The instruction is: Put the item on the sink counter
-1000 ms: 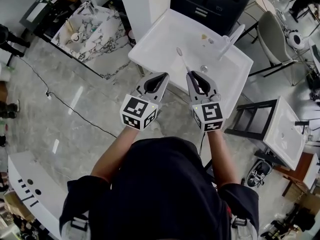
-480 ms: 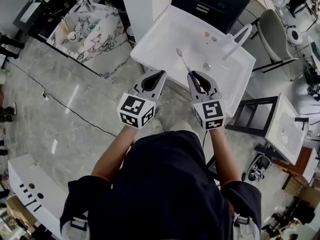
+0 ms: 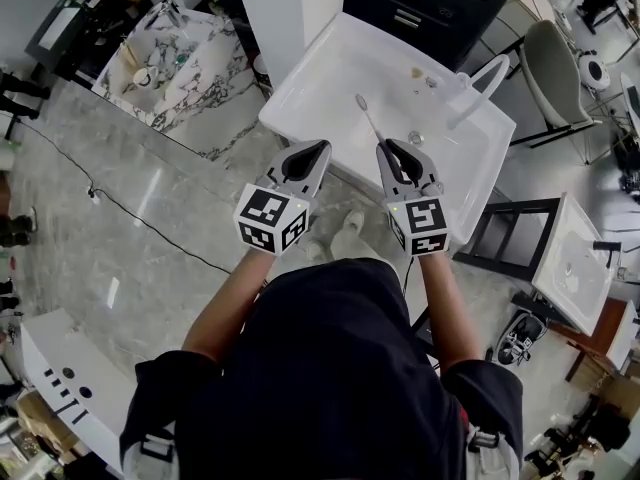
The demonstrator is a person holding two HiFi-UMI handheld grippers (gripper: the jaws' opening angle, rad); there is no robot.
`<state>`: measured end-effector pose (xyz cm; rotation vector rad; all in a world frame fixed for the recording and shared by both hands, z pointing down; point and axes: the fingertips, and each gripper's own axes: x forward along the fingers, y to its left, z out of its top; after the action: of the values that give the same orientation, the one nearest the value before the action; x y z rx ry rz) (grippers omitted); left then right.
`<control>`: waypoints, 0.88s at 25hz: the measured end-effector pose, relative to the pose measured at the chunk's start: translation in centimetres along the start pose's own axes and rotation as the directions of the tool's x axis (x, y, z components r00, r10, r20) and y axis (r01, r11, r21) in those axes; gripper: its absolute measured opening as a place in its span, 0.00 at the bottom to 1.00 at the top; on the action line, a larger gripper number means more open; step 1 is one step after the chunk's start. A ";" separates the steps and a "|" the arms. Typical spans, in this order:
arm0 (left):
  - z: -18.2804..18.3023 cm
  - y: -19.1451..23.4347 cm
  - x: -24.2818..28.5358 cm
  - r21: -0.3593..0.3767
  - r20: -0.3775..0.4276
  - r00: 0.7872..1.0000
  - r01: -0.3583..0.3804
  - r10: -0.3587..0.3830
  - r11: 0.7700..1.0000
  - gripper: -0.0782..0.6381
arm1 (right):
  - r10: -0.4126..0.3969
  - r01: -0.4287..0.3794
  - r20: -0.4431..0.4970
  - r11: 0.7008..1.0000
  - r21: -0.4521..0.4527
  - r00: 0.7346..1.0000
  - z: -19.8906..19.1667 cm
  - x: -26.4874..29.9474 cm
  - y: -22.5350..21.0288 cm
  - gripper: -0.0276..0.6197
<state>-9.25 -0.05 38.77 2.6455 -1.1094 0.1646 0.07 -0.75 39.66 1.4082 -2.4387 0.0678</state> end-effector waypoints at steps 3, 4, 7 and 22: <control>0.5 0.6 1.3 0.007 -0.002 1.000 -0.001 0.001 1.000 0.12 | 0.003 -0.003 0.004 1.000 -0.003 1.000 0.3 1.1 -1.0 0.15; 0.7 0.9 1.8 0.008 -0.001 1.000 -0.004 0.004 1.000 0.12 | 0.005 -0.005 0.007 1.000 -0.002 1.000 0.4 1.4 -1.4 0.15; 1.1 1.2 3.4 0.009 -0.002 1.000 -0.008 0.008 1.000 0.12 | 0.008 -0.008 0.016 1.000 0.006 1.000 0.5 2.3 -2.9 0.15; 2.3 3.3 11.5 0.005 -0.016 0.999 -0.042 0.042 0.999 0.12 | 0.052 -0.052 0.023 0.998 0.037 0.998 0.1 7.4 -9.1 0.15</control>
<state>-3.51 -10.80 39.63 2.6213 -1.1612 0.1965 4.38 -11.66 40.71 1.3678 -2.5043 0.1110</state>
